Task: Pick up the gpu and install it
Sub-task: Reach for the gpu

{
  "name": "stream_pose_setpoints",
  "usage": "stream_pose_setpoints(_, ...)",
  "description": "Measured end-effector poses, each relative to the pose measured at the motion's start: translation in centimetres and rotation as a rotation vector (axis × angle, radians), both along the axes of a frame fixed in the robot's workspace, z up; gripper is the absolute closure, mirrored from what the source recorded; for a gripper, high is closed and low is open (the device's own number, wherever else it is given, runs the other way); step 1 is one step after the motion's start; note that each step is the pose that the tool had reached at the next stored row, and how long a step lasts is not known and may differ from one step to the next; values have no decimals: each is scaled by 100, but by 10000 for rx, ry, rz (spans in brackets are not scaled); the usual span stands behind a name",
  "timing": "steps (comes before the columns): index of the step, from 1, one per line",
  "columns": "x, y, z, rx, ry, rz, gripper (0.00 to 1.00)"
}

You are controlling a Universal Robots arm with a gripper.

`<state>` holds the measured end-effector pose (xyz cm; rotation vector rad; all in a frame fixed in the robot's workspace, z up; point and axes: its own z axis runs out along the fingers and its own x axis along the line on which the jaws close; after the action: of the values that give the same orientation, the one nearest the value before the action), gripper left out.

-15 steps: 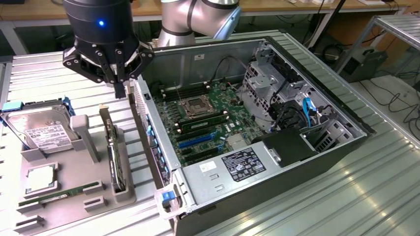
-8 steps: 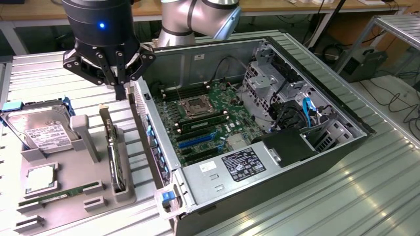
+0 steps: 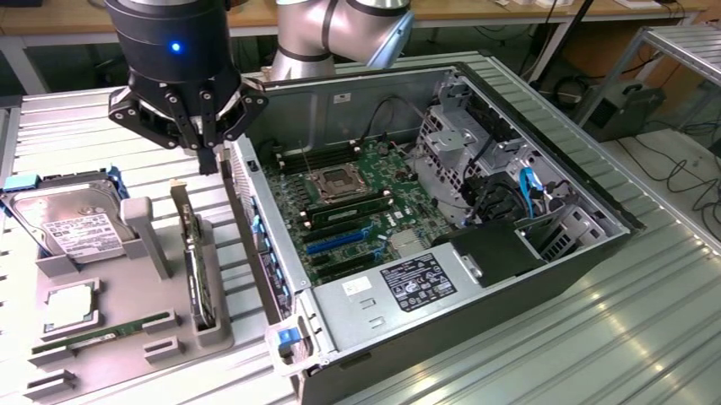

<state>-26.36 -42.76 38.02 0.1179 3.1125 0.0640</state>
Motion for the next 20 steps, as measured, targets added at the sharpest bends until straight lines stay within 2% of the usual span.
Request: stream_pose_setpoints(20, 0, -94, -12, -1, 0, 0, 89)
